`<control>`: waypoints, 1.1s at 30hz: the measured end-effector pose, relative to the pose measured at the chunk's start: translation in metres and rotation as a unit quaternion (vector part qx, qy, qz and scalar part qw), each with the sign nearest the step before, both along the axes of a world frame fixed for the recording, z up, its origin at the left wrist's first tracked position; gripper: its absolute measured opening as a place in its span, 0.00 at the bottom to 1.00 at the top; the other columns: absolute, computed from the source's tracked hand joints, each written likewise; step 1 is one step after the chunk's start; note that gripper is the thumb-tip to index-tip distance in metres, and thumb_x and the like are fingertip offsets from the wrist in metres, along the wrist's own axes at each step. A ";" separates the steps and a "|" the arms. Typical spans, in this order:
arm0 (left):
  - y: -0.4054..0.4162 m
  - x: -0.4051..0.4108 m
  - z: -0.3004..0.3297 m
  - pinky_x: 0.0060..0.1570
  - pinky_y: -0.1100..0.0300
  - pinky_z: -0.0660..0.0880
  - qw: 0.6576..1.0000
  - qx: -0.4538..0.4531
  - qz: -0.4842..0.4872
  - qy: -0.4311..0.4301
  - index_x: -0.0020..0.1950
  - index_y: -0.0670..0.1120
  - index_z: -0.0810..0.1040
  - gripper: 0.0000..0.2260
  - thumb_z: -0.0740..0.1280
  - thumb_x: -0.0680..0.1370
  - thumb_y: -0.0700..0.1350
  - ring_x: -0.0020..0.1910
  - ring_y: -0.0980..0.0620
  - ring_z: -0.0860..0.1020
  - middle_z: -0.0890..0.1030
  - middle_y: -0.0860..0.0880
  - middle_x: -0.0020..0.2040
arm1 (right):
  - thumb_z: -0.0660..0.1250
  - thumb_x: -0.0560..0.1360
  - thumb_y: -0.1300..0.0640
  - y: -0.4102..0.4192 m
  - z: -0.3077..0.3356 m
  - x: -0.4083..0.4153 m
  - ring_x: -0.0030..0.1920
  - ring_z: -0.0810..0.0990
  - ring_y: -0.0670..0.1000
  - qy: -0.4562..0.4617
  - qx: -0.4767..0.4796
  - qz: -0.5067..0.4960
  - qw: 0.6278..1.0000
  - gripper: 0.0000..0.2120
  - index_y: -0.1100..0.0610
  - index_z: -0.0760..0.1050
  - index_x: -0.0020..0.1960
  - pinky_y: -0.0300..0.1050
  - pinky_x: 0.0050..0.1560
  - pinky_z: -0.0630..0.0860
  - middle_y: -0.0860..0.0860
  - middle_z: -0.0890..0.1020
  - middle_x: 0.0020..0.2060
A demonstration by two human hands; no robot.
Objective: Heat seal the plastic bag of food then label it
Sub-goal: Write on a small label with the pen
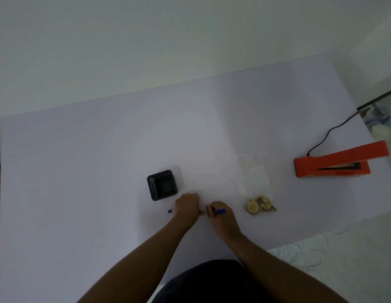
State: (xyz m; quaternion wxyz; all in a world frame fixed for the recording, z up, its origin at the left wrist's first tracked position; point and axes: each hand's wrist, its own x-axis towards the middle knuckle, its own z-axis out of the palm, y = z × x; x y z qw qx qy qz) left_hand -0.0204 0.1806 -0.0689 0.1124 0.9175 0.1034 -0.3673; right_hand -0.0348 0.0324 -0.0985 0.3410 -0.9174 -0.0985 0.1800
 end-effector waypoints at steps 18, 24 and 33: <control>-0.002 0.001 0.003 0.38 0.58 0.74 1.000 0.007 0.002 0.004 0.51 0.43 0.78 0.07 0.71 0.76 0.45 0.44 0.48 0.81 0.81 0.45 0.47 | 0.66 0.78 0.62 0.013 0.009 -0.004 0.31 0.70 0.47 0.098 0.034 -0.007 0.995 0.20 0.48 0.66 0.31 0.34 0.33 0.65 0.48 0.71 0.29; -0.003 0.002 0.002 0.42 0.57 0.75 1.000 0.001 0.005 0.007 0.53 0.43 0.77 0.10 0.71 0.76 0.46 0.47 0.48 0.81 0.81 0.45 0.49 | 0.67 0.78 0.59 0.012 0.003 -0.009 0.31 0.74 0.53 0.079 0.033 -0.035 0.996 0.15 0.54 0.70 0.34 0.46 0.34 0.71 0.54 0.75 0.30; -0.003 0.001 0.007 0.42 0.57 0.75 1.000 0.003 -0.007 0.010 0.53 0.44 0.77 0.11 0.73 0.75 0.47 0.47 0.48 0.81 0.81 0.45 0.50 | 0.66 0.79 0.60 0.006 0.000 -0.009 0.29 0.70 0.44 0.074 0.016 -0.044 0.996 0.14 0.57 0.71 0.34 0.34 0.32 0.66 0.48 0.72 0.29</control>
